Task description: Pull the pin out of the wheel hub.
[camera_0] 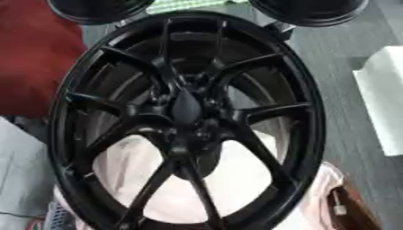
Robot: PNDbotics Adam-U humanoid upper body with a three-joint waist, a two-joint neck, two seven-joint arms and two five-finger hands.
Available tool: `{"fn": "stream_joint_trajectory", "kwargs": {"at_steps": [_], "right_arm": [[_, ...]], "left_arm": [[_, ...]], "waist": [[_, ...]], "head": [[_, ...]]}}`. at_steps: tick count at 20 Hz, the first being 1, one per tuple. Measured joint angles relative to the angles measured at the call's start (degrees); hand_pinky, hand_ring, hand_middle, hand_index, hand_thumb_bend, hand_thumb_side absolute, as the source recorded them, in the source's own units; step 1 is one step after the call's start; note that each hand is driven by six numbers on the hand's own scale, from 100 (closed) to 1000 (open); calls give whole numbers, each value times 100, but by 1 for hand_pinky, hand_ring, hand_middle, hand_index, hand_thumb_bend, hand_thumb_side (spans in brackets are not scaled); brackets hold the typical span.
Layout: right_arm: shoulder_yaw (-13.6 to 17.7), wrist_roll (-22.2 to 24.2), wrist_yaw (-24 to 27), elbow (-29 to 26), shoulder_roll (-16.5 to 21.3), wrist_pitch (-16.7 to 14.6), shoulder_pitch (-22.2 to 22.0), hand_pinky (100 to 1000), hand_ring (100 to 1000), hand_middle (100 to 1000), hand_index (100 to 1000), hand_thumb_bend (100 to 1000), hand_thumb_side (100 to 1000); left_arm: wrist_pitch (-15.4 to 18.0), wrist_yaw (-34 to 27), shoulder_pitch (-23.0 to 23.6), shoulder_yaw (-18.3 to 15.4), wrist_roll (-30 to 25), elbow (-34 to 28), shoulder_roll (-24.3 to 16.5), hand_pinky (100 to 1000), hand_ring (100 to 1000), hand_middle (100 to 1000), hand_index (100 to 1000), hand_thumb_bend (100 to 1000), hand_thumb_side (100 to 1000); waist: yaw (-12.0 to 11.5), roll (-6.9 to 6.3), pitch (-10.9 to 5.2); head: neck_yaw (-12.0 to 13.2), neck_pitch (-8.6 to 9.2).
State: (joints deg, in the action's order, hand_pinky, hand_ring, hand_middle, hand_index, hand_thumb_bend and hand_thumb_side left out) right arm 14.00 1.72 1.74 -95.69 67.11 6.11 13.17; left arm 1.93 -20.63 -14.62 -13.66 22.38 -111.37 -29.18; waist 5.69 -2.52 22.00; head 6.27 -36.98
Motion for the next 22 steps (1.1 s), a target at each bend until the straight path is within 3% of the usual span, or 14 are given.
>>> {"fn": "stream_joint_trajectory", "kwargs": {"at_steps": [5, 7, 9, 14, 20, 22], "right_arm": [[133, -185, -374, 292, -406, -6, -329, 860, 831, 756, 821, 167, 109], [187, -223, -473, 366, -528, -35, -386, 882, 868, 806, 861, 210, 238], [253, -312, -542, 446, -616, -37, -433, 886, 873, 819, 866, 204, 277], [396, -604, -528, 584, -757, -67, -522, 886, 870, 818, 863, 186, 278], [439, -790, -450, 577, -813, -131, -548, 885, 866, 811, 861, 177, 243], [439, -820, -425, 564, -836, -135, -547, 888, 872, 824, 865, 179, 155]], "left_arm": [[1, 2, 1, -1, 8, -8, 45, 713, 719, 643, 733, 158, 670], [6, 2, 2, -2, 14, -15, 46, 713, 719, 643, 733, 157, 671], [11, 3, 13, -9, 23, -25, 46, 713, 719, 643, 733, 158, 670], [9, 4, 44, -34, 42, -25, 48, 713, 720, 643, 733, 158, 671], [9, 4, 44, -34, 42, -25, 49, 713, 720, 643, 733, 161, 670], [9, 4, 44, -34, 42, -25, 49, 713, 720, 643, 733, 162, 669]], "waist": [[7, -53, -18], [6, -73, -36], [7, -83, -46], [26, -83, -46], [30, -50, -56], [30, -49, -71]], "head": [[20, 7], [20, 8], [21, 8], [20, 8], [20, 8], [19, 8]]}}
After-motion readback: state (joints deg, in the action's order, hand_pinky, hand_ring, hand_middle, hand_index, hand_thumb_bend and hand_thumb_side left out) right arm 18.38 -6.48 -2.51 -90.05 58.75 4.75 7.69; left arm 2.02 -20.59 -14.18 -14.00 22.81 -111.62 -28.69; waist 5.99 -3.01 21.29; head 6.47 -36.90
